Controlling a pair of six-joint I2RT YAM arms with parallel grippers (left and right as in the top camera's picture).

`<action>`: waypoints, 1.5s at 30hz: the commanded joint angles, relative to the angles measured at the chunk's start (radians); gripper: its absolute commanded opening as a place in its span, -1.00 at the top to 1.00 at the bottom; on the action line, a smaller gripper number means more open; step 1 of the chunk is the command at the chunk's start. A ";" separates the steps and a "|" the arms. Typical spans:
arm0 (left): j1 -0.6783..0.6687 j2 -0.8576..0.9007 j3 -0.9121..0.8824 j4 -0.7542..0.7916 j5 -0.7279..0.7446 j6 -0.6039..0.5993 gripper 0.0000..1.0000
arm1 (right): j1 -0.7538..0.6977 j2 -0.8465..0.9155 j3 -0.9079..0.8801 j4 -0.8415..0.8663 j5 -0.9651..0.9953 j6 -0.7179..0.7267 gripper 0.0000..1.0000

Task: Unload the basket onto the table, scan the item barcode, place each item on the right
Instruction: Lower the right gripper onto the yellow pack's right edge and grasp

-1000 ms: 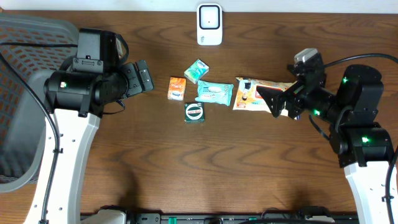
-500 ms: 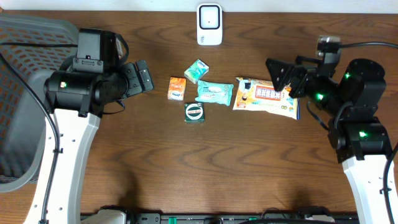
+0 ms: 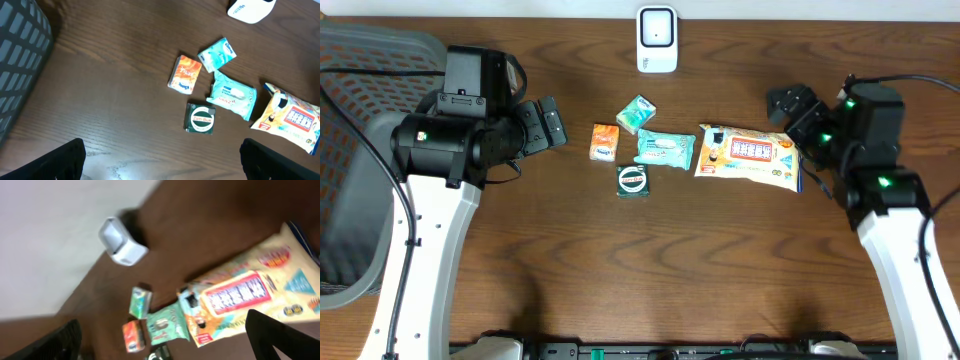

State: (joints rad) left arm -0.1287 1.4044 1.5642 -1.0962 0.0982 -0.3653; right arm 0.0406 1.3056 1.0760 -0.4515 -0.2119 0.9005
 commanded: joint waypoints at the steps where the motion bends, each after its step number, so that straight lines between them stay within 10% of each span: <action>1: 0.004 0.000 0.012 -0.003 -0.006 0.006 -0.95 | 0.000 0.069 0.012 0.003 0.052 0.175 -0.99; 19: 0.004 0.000 0.012 -0.003 -0.006 0.006 -0.96 | 0.032 0.329 0.012 -0.015 -0.052 0.236 -0.89; 25: 0.004 0.000 0.012 -0.003 -0.006 0.006 -0.96 | 0.063 0.364 0.012 -0.031 0.008 0.240 -0.39; 45: 0.004 0.000 0.012 -0.003 -0.006 0.006 -0.96 | 0.014 0.438 0.010 -0.083 0.061 0.116 -0.24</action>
State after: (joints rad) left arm -0.1287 1.4044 1.5642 -1.0966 0.0986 -0.3653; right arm 0.0967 1.7790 1.0763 -0.5320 -0.1818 1.0924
